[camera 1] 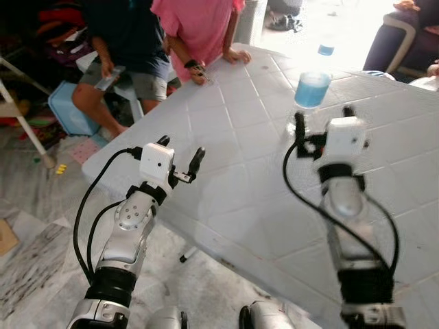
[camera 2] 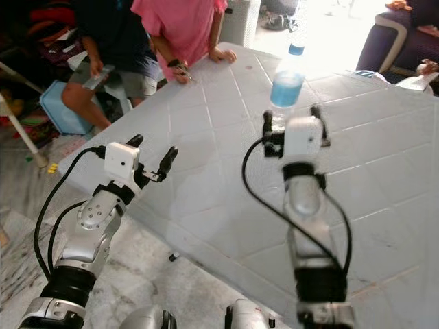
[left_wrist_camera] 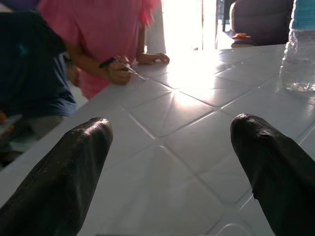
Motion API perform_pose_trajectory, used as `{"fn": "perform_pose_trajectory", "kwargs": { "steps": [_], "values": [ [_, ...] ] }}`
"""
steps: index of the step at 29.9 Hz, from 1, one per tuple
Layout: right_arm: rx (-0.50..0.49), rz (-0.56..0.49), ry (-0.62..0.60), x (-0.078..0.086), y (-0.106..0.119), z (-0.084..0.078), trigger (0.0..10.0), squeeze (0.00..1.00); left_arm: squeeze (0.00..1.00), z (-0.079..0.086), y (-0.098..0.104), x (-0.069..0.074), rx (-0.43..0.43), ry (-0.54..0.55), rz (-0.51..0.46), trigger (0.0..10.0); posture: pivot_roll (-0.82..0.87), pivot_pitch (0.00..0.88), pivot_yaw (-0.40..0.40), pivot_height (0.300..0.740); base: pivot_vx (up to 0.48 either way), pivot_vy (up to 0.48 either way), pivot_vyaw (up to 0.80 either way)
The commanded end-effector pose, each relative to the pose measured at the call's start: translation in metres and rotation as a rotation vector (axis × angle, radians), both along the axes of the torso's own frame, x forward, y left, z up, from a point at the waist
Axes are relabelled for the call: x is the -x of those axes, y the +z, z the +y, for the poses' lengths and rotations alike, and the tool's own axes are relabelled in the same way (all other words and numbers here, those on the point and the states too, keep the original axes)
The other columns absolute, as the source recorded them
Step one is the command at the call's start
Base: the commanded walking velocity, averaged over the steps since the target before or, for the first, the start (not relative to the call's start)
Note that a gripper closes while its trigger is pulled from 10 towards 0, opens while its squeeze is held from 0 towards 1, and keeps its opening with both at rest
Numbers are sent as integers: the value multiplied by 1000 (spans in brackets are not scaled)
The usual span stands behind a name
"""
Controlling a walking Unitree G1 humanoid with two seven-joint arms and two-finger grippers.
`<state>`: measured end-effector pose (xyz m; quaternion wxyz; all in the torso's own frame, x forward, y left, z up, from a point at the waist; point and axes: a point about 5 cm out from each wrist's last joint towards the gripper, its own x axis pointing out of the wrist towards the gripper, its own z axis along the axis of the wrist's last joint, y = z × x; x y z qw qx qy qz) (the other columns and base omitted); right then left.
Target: Restocking fridge
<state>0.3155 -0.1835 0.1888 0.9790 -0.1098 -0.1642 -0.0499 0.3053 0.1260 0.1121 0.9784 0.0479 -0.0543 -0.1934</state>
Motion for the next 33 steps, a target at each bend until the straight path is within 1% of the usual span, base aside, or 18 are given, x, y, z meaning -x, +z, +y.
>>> {"fn": "perform_pose_trajectory", "kwargs": {
  "steps": [1,3,5,6,9,15,17,20,22,27,30,31,32,33],
  "values": [
    [-10,29,-6,-3,-3,-4,10000,0,0,3,3,1,-6,3,-9,10000,-35,89,41,740,0,0,0],
    [10,8,-15,-16,13,-17,10000,0,0,8,4,3,-23,6,-10,10000,-19,106,57,740,0,0,0],
    [12,10,-15,-21,18,-20,10000,0,0,11,5,4,-30,3,-9,10000,-13,112,63,740,0,0,0],
    [24,22,-20,-28,23,-24,10000,0,0,12,5,5,-37,-1,-8,10000,-5,120,70,740,0,0,0],
    [35,21,-25,-34,29,-27,10000,0,0,15,5,7,-46,-6,-7,10000,5,126,76,740,0,0,0],
    [53,-13,-8,-47,49,-31,10000,0,0,20,9,7,-63,-5,-8,10000,21,140,87,740,0,0,0],
    [56,-26,-6,-53,59,-33,10000,0,0,23,11,8,-73,-4,-4,10000,29,146,94,740,0,0,0],
    [72,-45,1,-57,68,-32,10000,0,0,26,12,9,-84,-7,-3,10000,39,149,98,740,0,0,0],
    [66,-50,11,-61,74,-34,10000,0,0,27,13,8,-88,-7,-3,10000,45,152,101,740,0,0,0],
    [76,-61,31,-68,85,-33,10000,0,0,30,14,10,-98,-7,1,10000,55,153,107,740,0,0,0],
    [56,-58,26,-73,92,-33,10000,0,0,31,14,11,-107,-13,5,10000,58,153,107,740,0,0,0],
    [63,-58,24,-76,96,-33,7333,0,0,32,14,11,-110,-14,7,10000,60,153,108,740,0,0,0],
    [66,-62,23,-76,98,-33,2863,0,0,32,14,11,-111,-14,8,10000,61,153,108,740,0,0,0],
    [65,-64,23,-77,99,-33,1294,0,0,33,14,11,-112,-14,8,10000,62,151,108,740,0,0,0]
  ]
}}
